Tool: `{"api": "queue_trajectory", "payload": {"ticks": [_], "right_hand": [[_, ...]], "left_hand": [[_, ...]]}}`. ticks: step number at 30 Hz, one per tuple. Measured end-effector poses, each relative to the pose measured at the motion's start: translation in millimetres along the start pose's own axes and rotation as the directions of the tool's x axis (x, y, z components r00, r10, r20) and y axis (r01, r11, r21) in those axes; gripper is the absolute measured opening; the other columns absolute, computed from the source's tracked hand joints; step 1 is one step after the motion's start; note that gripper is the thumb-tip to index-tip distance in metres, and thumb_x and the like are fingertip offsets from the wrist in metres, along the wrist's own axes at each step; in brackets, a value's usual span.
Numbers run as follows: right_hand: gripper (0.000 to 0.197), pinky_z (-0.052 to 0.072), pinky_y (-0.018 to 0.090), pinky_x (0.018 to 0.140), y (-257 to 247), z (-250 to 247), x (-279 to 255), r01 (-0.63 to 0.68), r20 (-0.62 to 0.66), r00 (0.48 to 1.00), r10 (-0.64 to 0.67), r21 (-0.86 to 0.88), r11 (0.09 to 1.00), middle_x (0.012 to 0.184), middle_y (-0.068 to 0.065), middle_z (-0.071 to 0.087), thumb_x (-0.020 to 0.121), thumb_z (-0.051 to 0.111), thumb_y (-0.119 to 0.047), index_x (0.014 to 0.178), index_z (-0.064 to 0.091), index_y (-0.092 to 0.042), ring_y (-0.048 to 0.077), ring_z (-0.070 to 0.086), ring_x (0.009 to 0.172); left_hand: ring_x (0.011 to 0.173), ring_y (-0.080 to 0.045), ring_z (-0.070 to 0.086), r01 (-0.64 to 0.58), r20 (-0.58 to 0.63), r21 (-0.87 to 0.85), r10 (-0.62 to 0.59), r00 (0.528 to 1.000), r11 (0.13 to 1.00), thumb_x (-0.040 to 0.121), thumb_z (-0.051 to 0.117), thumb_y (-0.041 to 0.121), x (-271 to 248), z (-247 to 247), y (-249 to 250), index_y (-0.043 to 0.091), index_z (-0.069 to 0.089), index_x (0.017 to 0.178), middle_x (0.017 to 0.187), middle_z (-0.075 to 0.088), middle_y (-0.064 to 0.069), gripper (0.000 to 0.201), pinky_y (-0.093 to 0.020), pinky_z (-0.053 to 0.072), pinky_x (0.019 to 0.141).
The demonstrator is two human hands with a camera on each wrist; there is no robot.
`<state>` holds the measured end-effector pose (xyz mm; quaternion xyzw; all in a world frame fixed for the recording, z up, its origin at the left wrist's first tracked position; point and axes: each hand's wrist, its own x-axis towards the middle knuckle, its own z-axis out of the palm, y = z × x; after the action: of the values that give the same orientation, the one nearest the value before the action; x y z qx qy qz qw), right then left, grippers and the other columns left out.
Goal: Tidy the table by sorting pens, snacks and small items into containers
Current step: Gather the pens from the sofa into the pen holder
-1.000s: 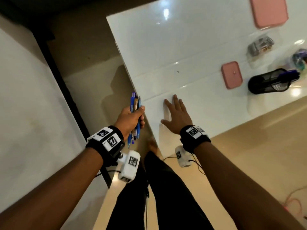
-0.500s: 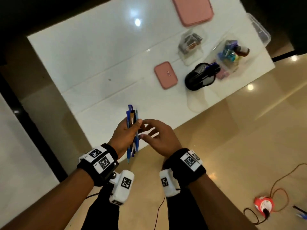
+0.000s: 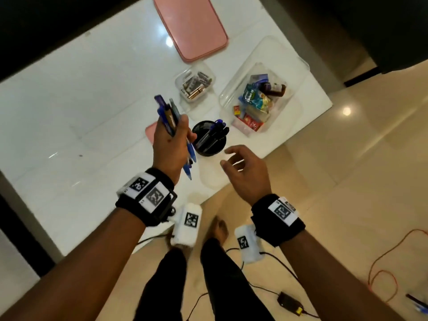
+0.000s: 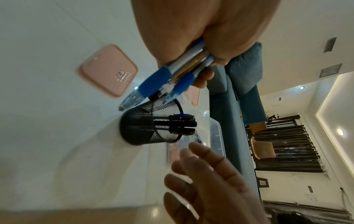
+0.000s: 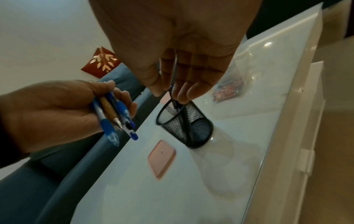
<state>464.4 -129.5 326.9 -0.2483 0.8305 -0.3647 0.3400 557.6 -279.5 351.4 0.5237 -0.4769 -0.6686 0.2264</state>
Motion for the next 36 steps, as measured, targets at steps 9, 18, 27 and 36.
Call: {"api": "queue_trajectory", "payload": {"ticks": [9, 18, 27, 36], "right_hand": [[0.101, 0.049, 0.037, 0.101, 42.3, 34.1, 59.3, -0.036, 0.118, 0.992, 0.033, 0.023, 0.999, 0.145, -0.004, 0.045, 0.067, 0.084, -0.041, 0.149, 0.028, -0.028, 0.015, 0.051, 0.124], [0.097, 0.047, 0.039, 0.103, 35.7, 46.3, 74.8, 0.055, 0.014, 0.998, -0.060, 0.202, 0.978, 0.134, -0.015, 0.049, 0.067, 0.089, -0.029, 0.143, 0.029, -0.032, 0.006, 0.048, 0.123], [0.084, 0.054, 0.046, 0.089, 45.7, 59.2, 79.3, 0.086, -0.044, 0.996, -0.080, 0.178, 0.980, 0.124, -0.005, 0.058, 0.064, 0.089, -0.037, 0.132, 0.043, -0.023, 0.013, 0.056, 0.115], [0.086, 0.050, 0.044, 0.093, 45.4, 56.7, 83.5, 0.096, -0.023, 0.995, -0.093, 0.136, 0.986, 0.123, -0.005, 0.057, 0.060, 0.090, -0.038, 0.132, 0.044, -0.022, 0.016, 0.056, 0.111]], "left_hand": [[0.080, -0.021, 0.069, -0.199, -0.004, -0.002, 0.199, 0.980, 0.980, 0.099, 0.050, 0.022, 37.7, 32.6, -25.3, 0.008, 0.045, 0.122, 0.084, 0.059, -0.011, 0.027, -0.027, 0.056, 0.073], [0.093, -0.034, 0.069, -0.250, 0.080, -0.173, 0.266, 0.961, 0.953, 0.100, 0.046, 0.020, 46.8, 40.2, -2.8, 0.018, 0.049, 0.111, 0.076, 0.061, -0.007, 0.011, -0.038, 0.054, 0.091], [0.098, -0.019, 0.068, -0.297, 0.017, -0.034, 0.298, 0.954, 0.954, 0.099, 0.048, 0.023, 58.8, 48.7, -37.2, -0.003, 0.045, 0.120, 0.094, 0.066, -0.010, 0.033, -0.026, 0.051, 0.089], [0.076, -0.032, 0.071, -0.333, -0.012, -0.105, 0.334, 0.943, 0.937, 0.101, 0.045, 0.022, 60.4, 52.8, -23.1, 0.016, 0.046, 0.117, 0.070, 0.063, -0.007, 0.017, -0.046, 0.057, 0.082]]}}
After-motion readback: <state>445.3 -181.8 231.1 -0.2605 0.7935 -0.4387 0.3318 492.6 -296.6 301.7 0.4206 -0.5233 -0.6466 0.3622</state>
